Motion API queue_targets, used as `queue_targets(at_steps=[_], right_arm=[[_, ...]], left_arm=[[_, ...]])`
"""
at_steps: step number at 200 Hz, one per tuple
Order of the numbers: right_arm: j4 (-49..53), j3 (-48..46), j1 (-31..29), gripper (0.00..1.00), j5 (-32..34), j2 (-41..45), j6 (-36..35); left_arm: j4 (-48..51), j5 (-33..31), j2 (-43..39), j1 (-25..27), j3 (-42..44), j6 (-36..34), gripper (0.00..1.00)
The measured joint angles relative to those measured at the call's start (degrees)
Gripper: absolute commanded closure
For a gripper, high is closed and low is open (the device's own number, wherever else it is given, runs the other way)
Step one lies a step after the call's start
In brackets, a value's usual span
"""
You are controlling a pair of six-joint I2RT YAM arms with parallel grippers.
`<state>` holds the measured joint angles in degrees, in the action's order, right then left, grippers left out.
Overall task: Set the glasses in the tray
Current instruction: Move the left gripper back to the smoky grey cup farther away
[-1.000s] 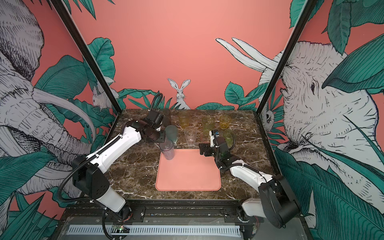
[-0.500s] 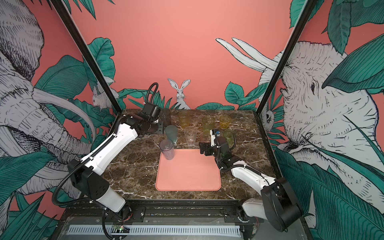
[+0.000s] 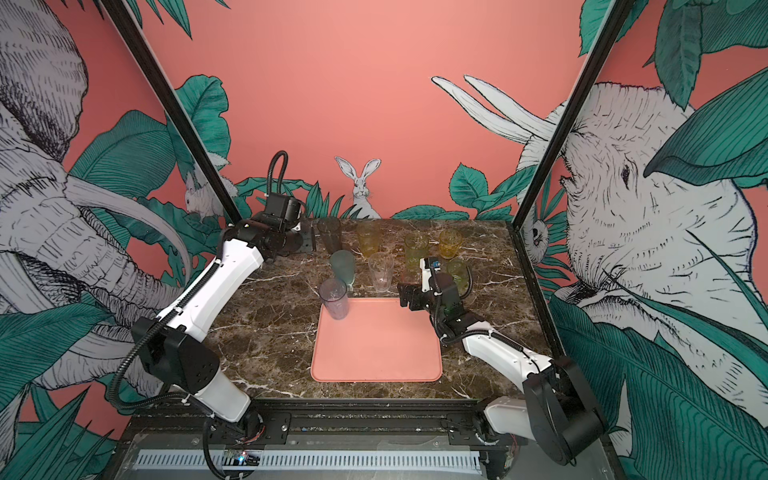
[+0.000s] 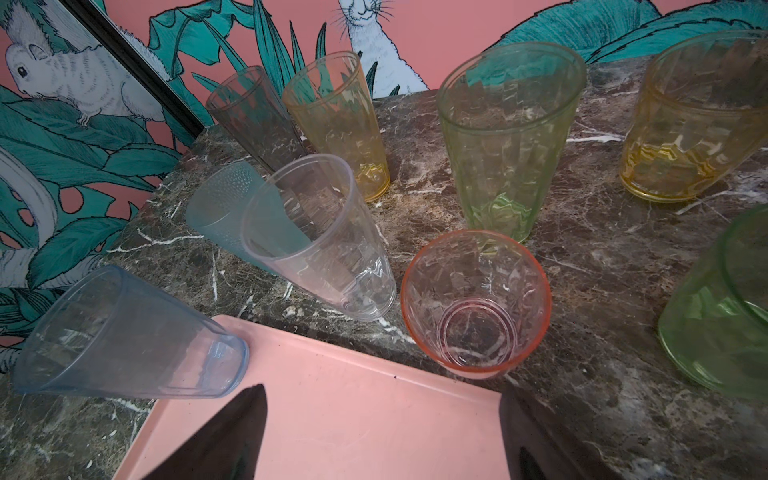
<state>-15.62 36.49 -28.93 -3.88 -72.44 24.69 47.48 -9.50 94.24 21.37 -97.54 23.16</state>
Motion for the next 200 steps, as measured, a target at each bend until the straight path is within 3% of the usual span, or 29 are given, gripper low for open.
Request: queue_targets(at_steps=[67, 200], right_arm=[[0.09, 0.0, 0.0, 0.11, 0.17, 0.0, -0.85], [0.55, 0.0, 0.0, 0.1, 0.28, -0.02, -0.98]], left_arm=[[-2.27, 0.57, 7.37, -2.69, -7.08, -0.24, 0.36], [-5.51, -1.7, 16.33, -2.82, -15.34, -1.77, 0.23]])
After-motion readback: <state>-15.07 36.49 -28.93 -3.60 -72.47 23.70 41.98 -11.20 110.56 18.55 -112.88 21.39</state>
